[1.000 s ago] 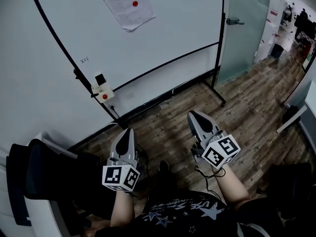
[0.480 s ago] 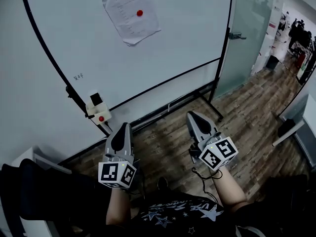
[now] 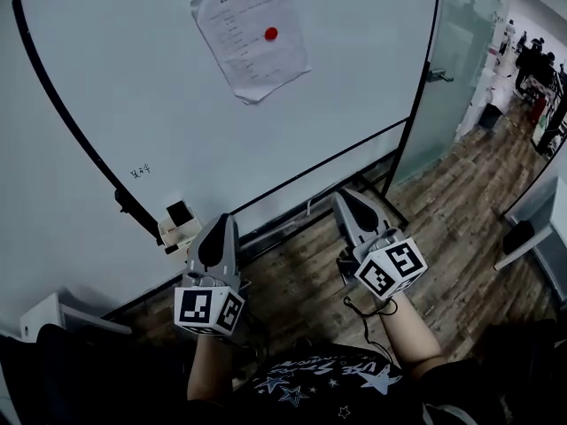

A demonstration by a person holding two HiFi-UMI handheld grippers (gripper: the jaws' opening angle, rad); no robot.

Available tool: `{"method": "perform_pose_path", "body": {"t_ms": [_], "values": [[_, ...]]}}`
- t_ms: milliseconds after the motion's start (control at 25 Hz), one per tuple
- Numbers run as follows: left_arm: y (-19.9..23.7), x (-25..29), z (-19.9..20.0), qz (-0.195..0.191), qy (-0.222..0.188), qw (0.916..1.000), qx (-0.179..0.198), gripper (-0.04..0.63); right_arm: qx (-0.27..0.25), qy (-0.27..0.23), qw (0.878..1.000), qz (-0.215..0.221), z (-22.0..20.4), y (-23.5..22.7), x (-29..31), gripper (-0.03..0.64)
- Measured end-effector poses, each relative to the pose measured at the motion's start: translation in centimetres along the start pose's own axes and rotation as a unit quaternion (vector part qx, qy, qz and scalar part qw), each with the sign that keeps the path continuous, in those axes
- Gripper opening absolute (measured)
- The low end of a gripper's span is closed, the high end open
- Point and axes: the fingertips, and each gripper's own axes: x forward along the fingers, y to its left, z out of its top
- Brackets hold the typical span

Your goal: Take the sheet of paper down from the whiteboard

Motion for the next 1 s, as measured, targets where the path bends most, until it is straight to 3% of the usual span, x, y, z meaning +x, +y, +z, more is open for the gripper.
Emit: {"method": "perform_pose_path", "body": {"t_ms": [440,560,840,1000], "values": [[5.2,5.7,2.1,-0.026,-0.018,0.9995,0.006,0.008,-0.027,-0.013,1.0,-0.008,0.3,-1.1,7.1,0.017],[5.9,7.0,3.1,-0.03,-0.018,0.9993,0.011,0.049,-0.024,-0.017,1.0,-0.003,0.9,-1.4,8.5,0.017],[6.5,10.2,4.4,-0.016,-0.019,0.9991,0.034,0.048,-0.036,-0.029,0.999,0.03,2.2,-2.6,12.7,0.017],[6.8,12.6,4.8,0.0,-0.009,0.9984,0.057,0.009,-0.034,-0.034,0.997,0.052,3.4,-4.6,16.3,0.017]]}}
